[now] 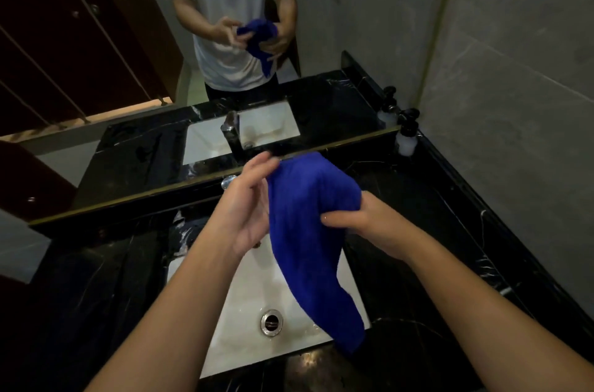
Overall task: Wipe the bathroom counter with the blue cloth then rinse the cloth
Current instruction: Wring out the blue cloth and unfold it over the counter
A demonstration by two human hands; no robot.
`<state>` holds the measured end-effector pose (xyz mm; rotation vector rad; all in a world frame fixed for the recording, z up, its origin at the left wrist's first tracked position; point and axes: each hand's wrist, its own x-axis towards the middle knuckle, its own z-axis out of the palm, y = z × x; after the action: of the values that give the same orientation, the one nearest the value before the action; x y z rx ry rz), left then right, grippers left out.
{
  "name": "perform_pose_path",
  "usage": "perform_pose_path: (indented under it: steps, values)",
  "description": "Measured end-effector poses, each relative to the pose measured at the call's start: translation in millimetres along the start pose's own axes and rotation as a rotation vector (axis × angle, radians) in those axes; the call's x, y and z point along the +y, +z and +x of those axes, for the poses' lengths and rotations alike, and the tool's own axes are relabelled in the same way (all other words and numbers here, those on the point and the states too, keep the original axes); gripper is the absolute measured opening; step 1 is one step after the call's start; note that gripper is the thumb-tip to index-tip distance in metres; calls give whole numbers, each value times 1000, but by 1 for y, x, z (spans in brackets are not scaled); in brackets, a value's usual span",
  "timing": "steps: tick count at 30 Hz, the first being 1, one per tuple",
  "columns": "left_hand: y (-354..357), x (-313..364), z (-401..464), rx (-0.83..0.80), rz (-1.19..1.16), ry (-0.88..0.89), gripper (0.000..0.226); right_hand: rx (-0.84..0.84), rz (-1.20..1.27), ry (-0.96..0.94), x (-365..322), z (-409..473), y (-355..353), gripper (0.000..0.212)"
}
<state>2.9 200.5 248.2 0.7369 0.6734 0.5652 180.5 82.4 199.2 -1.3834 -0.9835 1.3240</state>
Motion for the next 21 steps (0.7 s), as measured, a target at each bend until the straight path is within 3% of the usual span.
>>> perform_pose_path:
  steps: [3, 5, 7, 10, 15, 17, 19, 21]
  values:
    - [-13, -43, -5, 74, -189, -151, 67, 221, 269, 38, 8, 0, 12, 24]
    - [-17, -74, -19, 57, -224, -279, 71, 353, 242, 91, 20, 1, 15, 15]
    - [-19, -98, -21, 125, -127, -321, 59, 400, 59, 215, 40, -5, 11, 24]
    - [-19, -115, -18, 284, 200, -244, 70, 366, -20, 428, 65, -23, 7, 39]
    - [-31, -119, -11, 193, 551, -223, 60, 373, 276, 561, 77, -60, 2, 31]
    - [-34, -118, -10, 130, 649, -238, 56, 425, 275, 574, 83, -68, 2, 33]
    - [-36, -119, -7, 99, 618, -269, 55, 506, 213, 574, 85, -70, 6, 46]
    - [-36, -123, -9, 45, 508, -318, 71, 611, 214, 542, 80, -71, 14, 70]
